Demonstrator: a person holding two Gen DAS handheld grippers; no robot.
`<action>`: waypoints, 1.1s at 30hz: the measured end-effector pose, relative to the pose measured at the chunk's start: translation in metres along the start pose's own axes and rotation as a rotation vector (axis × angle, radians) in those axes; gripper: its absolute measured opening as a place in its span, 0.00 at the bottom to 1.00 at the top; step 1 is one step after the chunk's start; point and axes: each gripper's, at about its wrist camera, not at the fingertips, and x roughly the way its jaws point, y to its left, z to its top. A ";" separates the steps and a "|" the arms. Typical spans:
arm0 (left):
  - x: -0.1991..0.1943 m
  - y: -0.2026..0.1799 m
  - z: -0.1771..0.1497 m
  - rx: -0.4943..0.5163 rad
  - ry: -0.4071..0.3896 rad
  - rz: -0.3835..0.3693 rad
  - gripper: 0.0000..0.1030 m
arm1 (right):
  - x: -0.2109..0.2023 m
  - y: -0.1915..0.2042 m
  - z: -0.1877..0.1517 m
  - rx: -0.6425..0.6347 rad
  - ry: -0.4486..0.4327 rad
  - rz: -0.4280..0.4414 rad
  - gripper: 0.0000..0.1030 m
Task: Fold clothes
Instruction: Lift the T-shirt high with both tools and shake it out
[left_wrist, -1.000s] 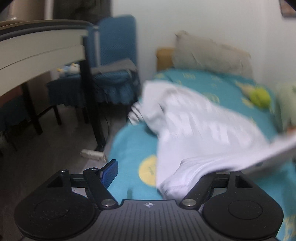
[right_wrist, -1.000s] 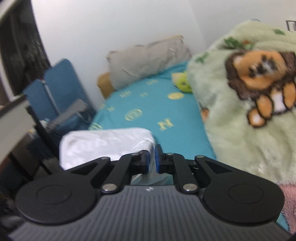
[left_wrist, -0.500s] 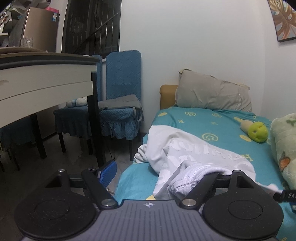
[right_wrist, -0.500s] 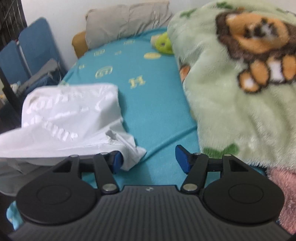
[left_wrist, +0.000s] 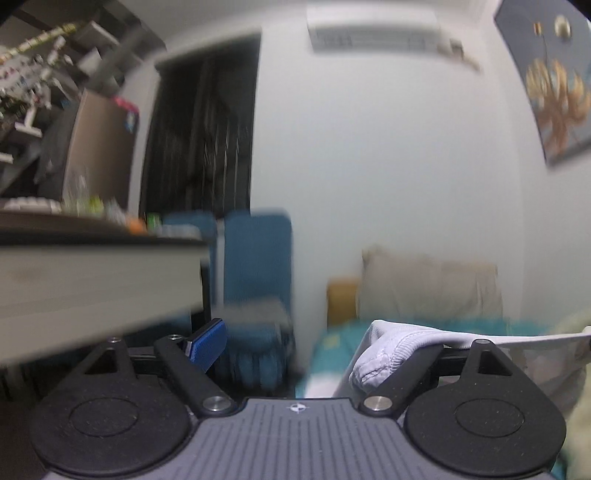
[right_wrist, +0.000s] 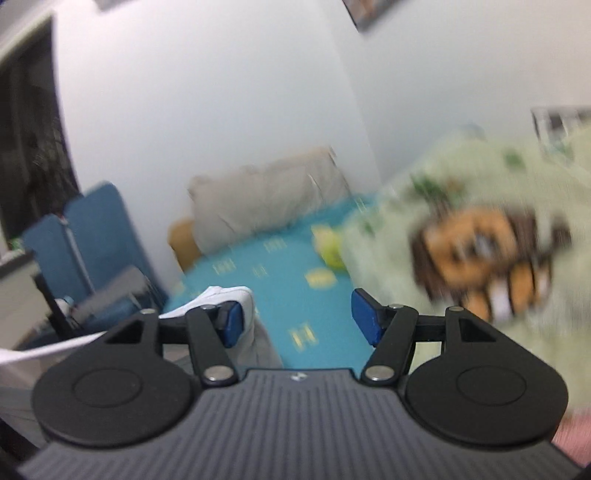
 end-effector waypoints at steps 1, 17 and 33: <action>-0.003 0.004 0.016 -0.016 -0.022 0.005 0.85 | -0.006 0.008 0.017 -0.009 -0.024 0.021 0.62; -0.146 0.049 0.324 -0.112 -0.324 -0.011 0.85 | -0.211 0.095 0.295 -0.053 -0.346 0.265 0.62; -0.162 0.034 0.383 -0.070 -0.173 -0.097 0.88 | -0.261 0.069 0.328 -0.098 -0.335 0.235 0.62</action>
